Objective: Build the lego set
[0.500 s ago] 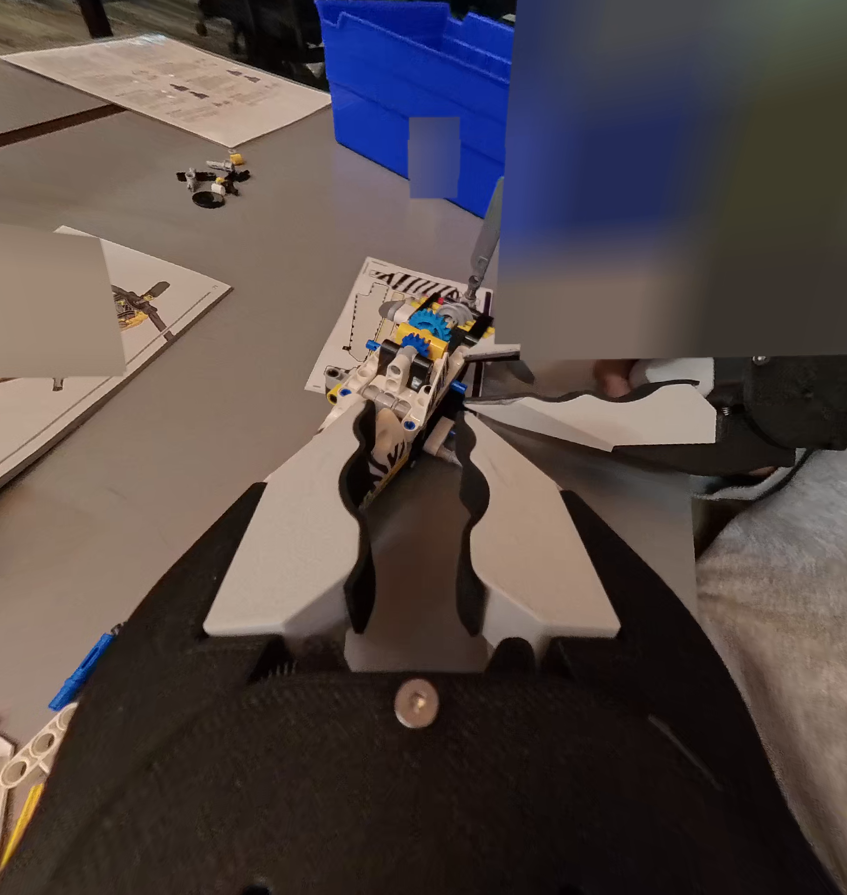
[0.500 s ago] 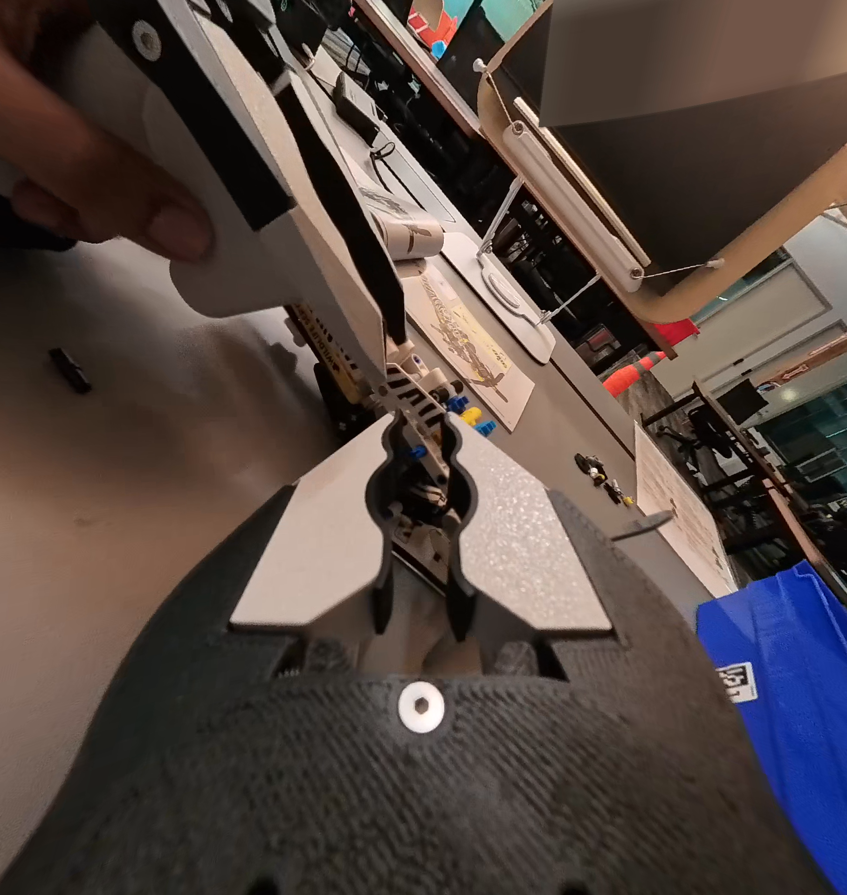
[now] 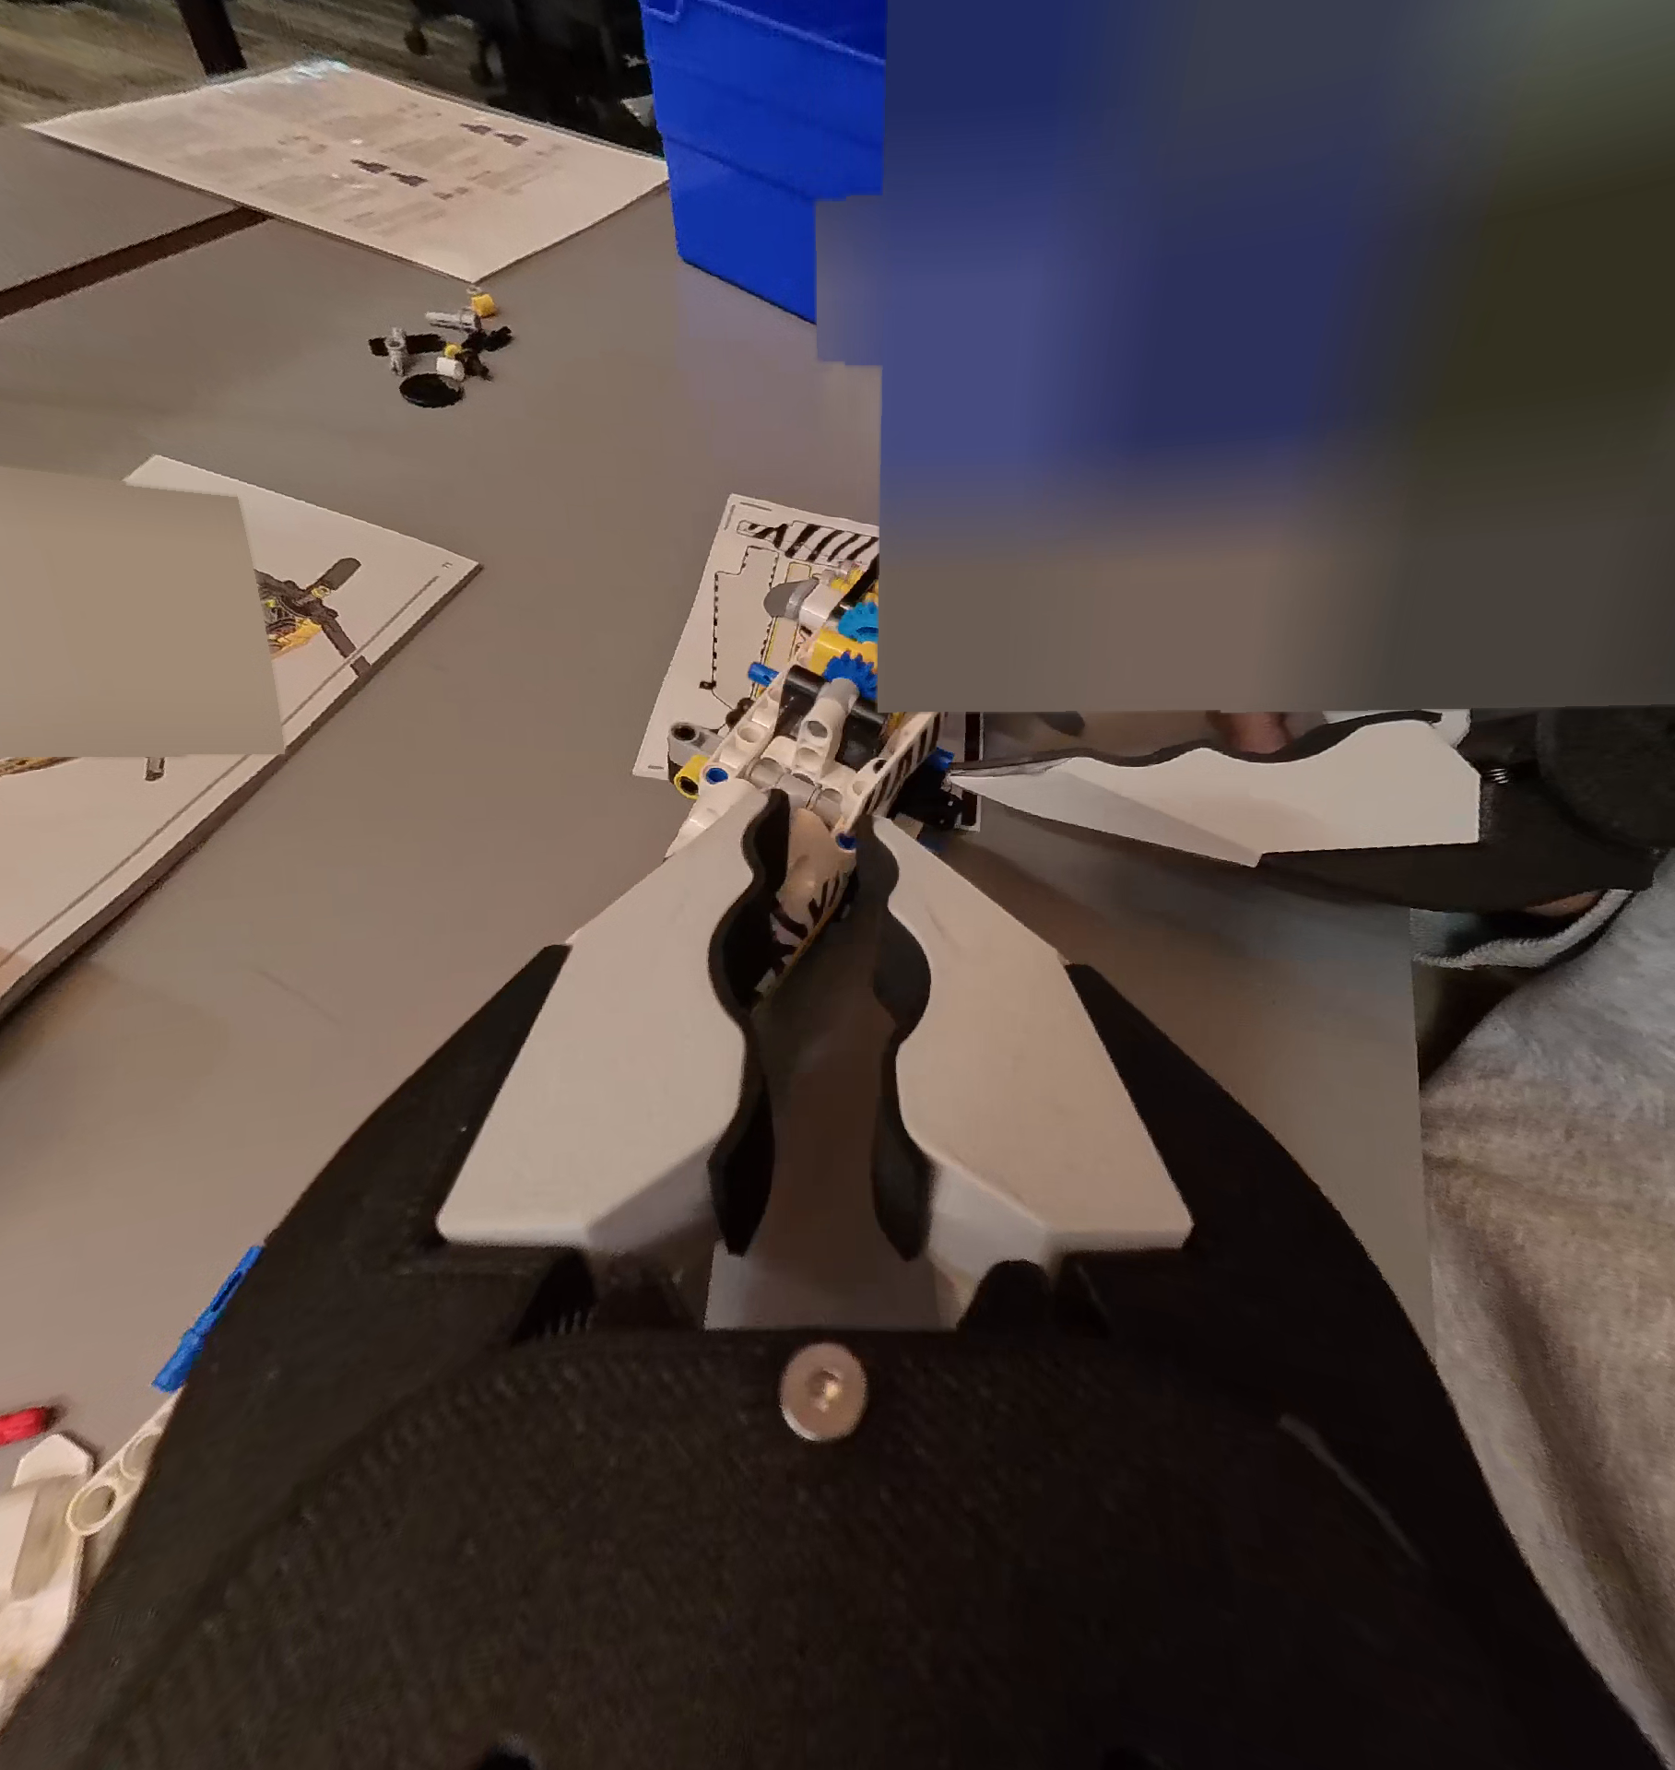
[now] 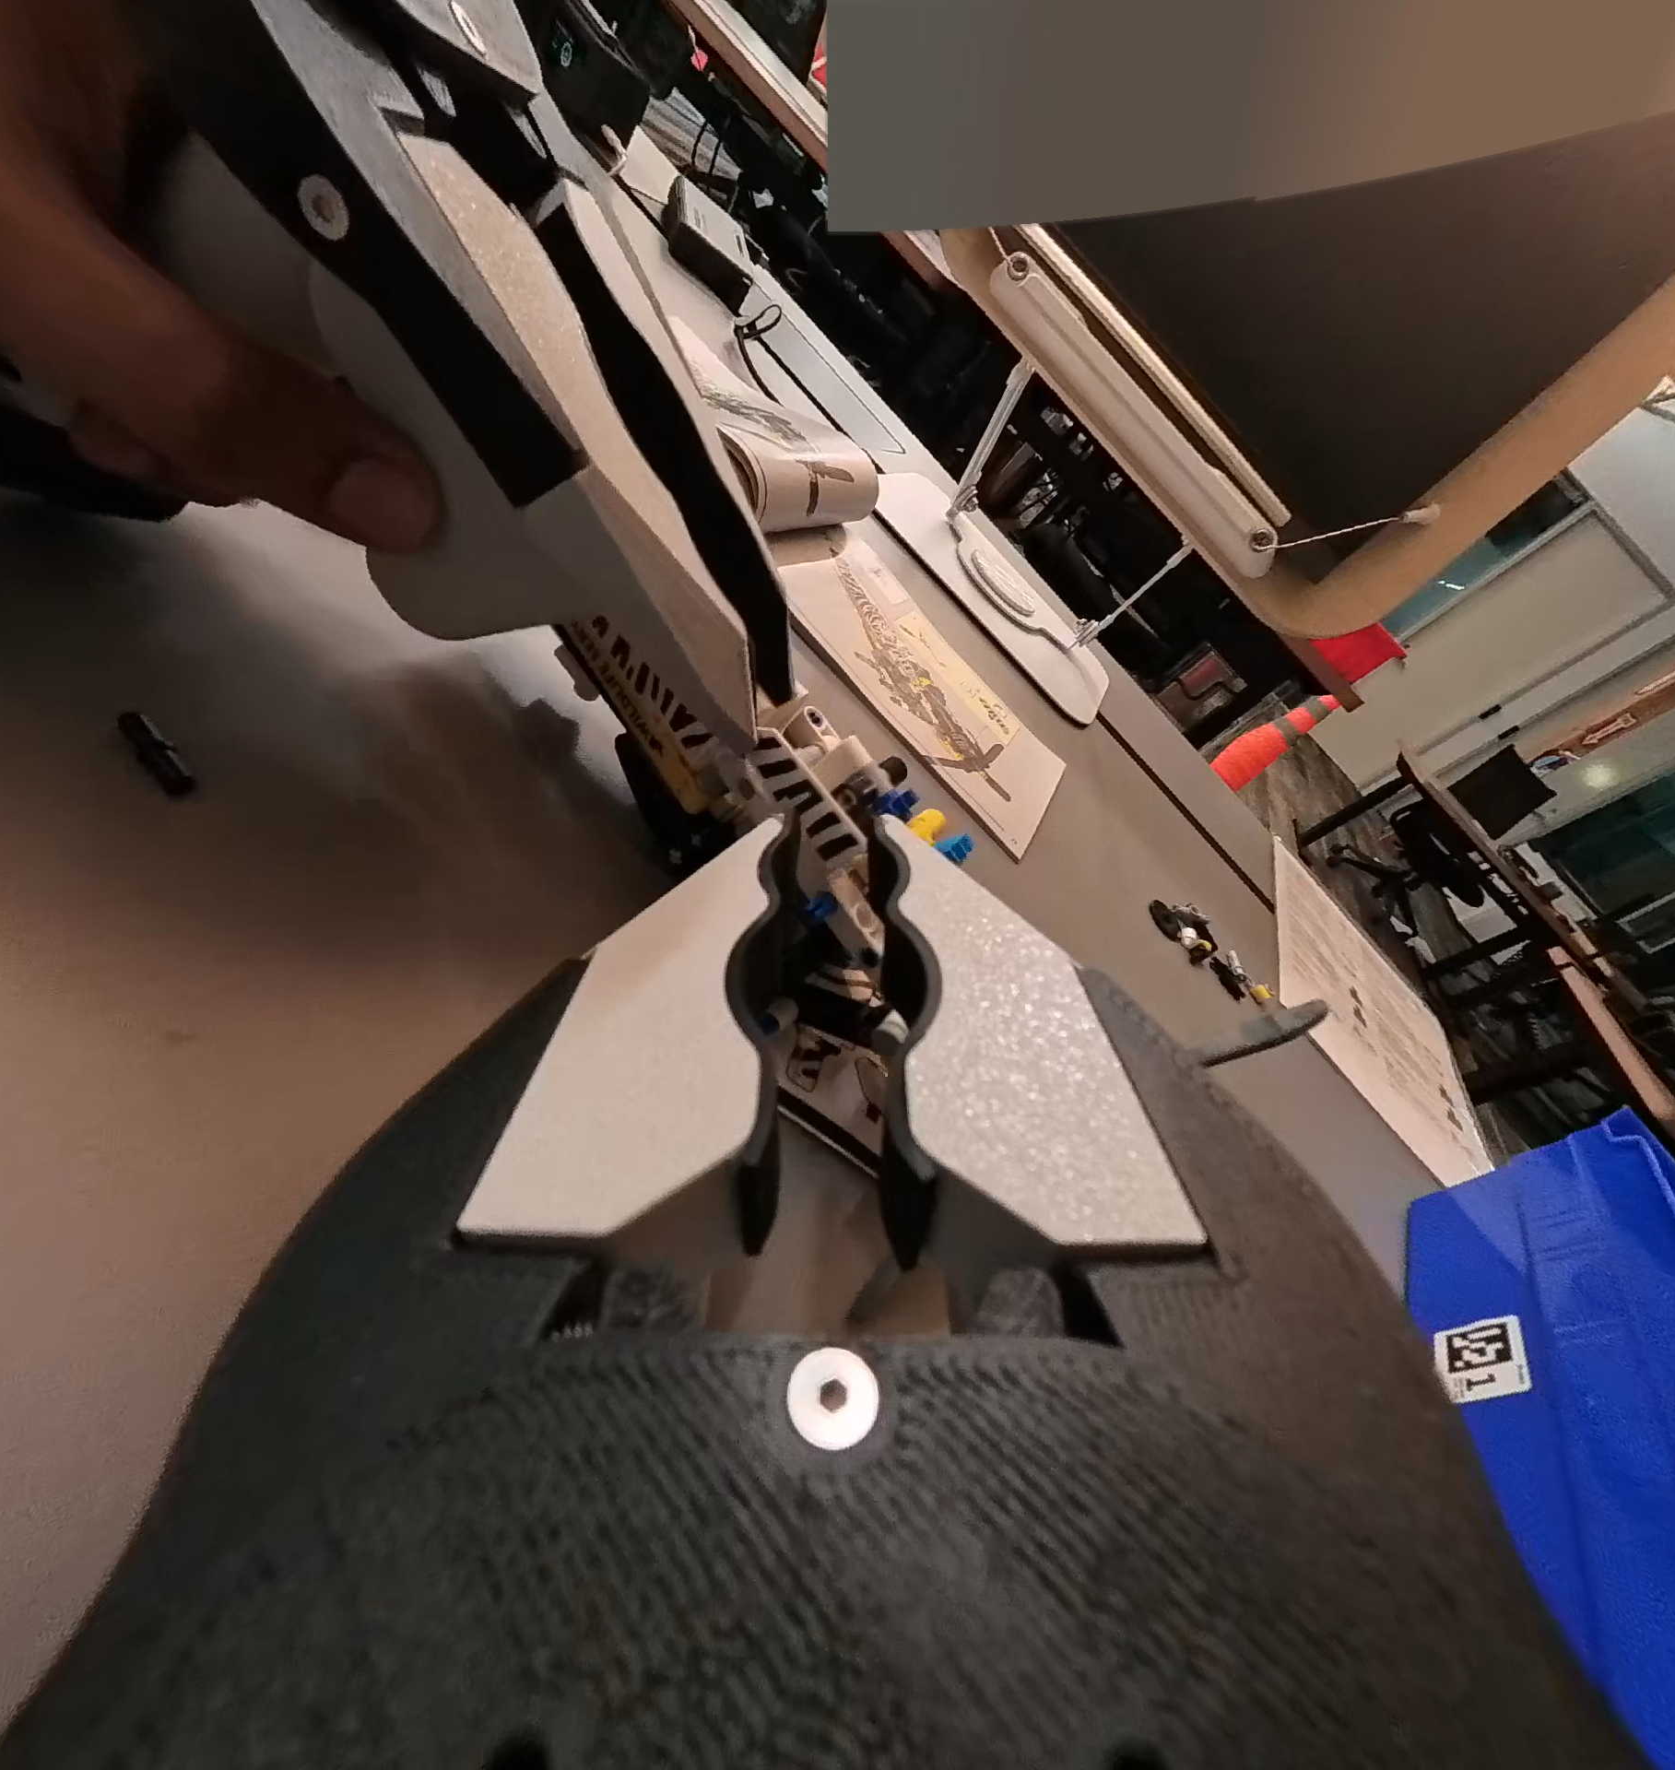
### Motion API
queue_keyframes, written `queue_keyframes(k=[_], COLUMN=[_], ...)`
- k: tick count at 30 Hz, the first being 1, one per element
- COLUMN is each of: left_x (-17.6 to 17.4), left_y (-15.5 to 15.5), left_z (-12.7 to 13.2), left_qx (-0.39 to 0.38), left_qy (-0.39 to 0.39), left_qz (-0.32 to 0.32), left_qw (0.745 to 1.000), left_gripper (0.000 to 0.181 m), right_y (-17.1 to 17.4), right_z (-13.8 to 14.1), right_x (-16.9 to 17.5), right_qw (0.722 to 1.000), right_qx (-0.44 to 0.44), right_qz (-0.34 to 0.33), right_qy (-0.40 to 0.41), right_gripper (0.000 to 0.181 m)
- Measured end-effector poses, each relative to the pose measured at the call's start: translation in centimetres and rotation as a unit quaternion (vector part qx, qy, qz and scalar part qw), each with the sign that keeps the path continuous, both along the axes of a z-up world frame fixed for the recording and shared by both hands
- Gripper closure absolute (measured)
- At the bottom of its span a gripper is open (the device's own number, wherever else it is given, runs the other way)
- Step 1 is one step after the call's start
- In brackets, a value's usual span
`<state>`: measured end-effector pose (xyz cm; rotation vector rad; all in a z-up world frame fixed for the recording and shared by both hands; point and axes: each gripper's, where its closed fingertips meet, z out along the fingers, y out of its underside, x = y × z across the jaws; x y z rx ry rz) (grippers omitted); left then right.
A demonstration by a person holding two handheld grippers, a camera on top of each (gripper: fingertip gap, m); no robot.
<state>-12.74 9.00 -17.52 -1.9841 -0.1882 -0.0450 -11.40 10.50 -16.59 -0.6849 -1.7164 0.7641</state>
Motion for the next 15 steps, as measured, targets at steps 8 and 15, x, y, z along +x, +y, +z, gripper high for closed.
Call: queue_keyframes(k=[8,15], left_x=[0.4,1.3], left_y=[0.1,0.5], left_z=[0.0,0.1], left_qx=[0.003,0.0], left_qy=[0.01,0.054], left_qz=[-0.008,-0.03], left_qw=[1.0,0.998], left_gripper=[0.16,0.151], right_y=[0.0,0.4], right_z=[0.0,0.5], right_x=[0.0,0.0], right_qw=[1.0,1.0], right_qx=[0.0,-0.028], right_qz=[-0.001,-0.002], right_qy=[-0.001,0.002], right_gripper=[0.17,0.172])
